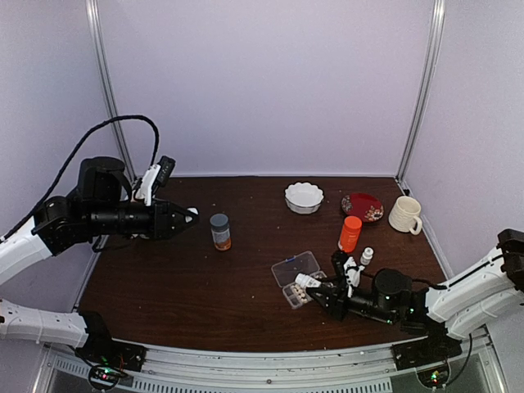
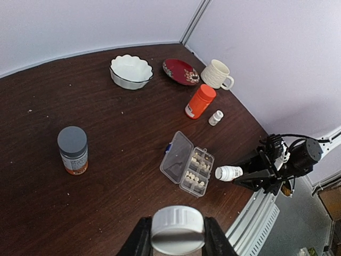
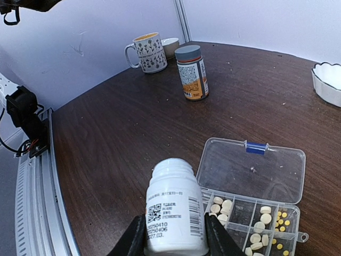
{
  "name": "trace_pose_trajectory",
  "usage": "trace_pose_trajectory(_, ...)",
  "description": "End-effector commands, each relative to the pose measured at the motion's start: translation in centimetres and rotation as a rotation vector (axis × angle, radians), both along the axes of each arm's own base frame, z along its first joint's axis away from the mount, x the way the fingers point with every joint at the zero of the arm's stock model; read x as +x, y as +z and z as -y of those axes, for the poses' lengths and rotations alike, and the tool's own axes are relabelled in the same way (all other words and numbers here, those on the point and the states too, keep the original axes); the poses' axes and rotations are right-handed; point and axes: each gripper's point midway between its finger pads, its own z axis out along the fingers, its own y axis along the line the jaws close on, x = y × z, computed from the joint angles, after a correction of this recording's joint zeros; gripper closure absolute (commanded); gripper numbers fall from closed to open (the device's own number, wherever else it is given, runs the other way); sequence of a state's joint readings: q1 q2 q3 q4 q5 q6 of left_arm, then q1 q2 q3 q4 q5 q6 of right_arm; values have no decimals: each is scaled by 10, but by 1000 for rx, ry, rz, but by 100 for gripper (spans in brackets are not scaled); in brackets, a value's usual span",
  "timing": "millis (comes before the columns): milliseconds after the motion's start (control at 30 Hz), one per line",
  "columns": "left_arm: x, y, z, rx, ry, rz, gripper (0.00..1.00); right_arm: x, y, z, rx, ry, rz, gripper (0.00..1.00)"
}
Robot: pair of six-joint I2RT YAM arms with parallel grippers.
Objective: Sort the pills into containers
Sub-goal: Pour the pill into the compartment of the pill container.
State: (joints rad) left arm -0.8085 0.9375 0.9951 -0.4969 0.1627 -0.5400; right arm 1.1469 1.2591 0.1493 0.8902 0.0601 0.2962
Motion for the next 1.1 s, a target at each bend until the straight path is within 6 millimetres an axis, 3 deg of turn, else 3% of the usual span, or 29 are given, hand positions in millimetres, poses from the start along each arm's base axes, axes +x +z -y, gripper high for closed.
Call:
trace_pose_trajectory(0, 6, -1, -2, 5, 16, 37, 100, 4, 4, -7, 64, -1, -18, 100)
trace_pose_trajectory(333, 8, -26, 3, 36, 2, 9, 100, 13, -28, -8, 18, -40, -94, 100)
trace_pose_trajectory(1067, 9, -46, 10, 62, -30, -14, 100, 22, -59, -13, -124, -63, -173, 100)
